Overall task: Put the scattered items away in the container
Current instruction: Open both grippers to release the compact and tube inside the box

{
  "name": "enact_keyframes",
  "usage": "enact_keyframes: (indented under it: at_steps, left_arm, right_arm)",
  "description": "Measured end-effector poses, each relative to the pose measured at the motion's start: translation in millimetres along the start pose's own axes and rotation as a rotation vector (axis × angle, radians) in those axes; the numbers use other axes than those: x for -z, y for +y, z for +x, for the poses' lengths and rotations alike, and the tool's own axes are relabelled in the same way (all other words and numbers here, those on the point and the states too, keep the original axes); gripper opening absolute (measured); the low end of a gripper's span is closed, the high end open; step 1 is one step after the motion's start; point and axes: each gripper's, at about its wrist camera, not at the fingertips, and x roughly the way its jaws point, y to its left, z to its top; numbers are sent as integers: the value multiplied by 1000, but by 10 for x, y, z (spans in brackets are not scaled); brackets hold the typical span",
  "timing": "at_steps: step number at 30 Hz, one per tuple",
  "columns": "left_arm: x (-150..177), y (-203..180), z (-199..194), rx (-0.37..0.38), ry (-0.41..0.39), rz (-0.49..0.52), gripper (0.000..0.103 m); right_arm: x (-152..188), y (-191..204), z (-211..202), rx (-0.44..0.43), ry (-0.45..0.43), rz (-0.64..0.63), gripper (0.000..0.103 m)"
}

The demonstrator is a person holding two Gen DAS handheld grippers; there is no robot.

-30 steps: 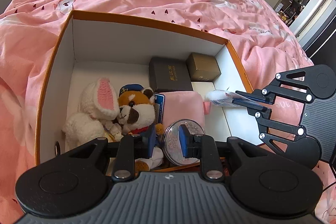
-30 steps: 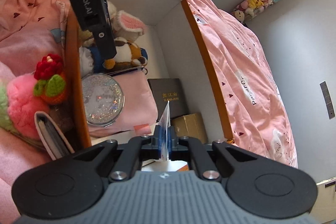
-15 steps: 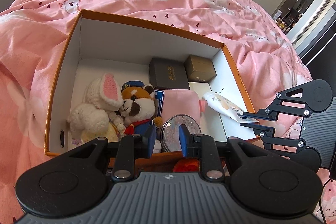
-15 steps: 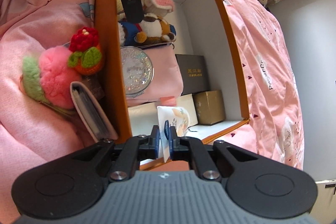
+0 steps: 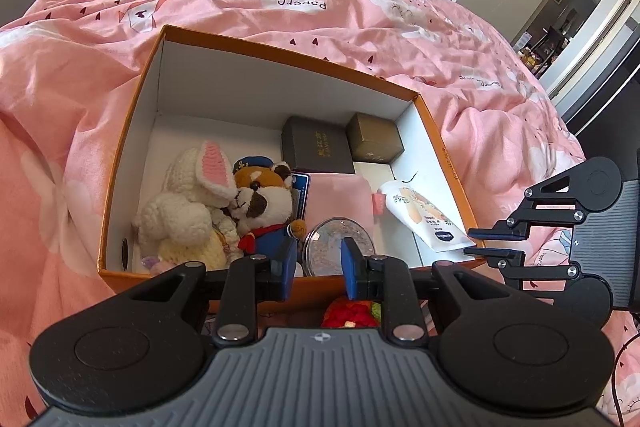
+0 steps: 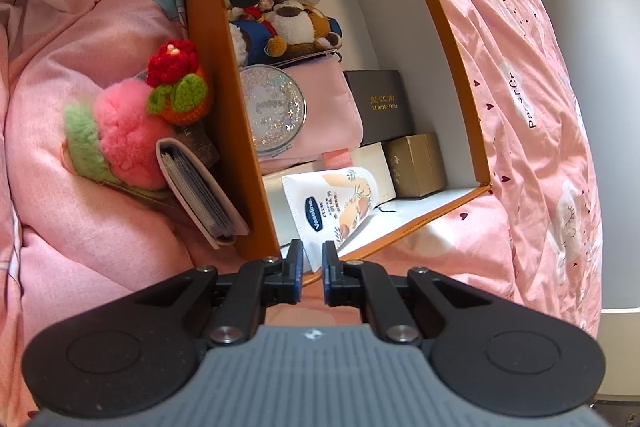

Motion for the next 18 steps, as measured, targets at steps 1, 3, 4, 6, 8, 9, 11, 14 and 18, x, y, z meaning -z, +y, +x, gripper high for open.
enact_keyframes:
  at_steps: [1,3,4,6,8,9,11,14,18]
  left_arm:
    - [0,-3,1,0,-1,1,27]
    - [8,-12,-8,0,-3,5,27]
    - [10,-16,-14,0,-4,6,27]
    - [21,-26,-26,0,-4,7,27]
    - [31,-33,-42,-4,-9,11,27]
    - [34,-41,-49,-7,-12,13,27]
    - [41,-59,-55,-10,-16,20,27]
    - [48,-80,-63,-13,-20,29,27]
    - [56,-91,-85,-9,-24,30,27]
  right_arm:
    - [-5,4,17,0,1,4,8]
    - [-17,18,65,1,8,6,7]
    - [-22,25,85,2,9,6,6]
    - [-38,11,112,4,8,17,6]
    - [-55,-24,115,-3,7,39,6]
    - [-60,-44,115,-9,7,52,6]
    - [-61,-55,107,-14,9,61,7]
    - [-42,-39,71,-21,8,64,7]
    - [-14,-27,11,-7,5,69,7]
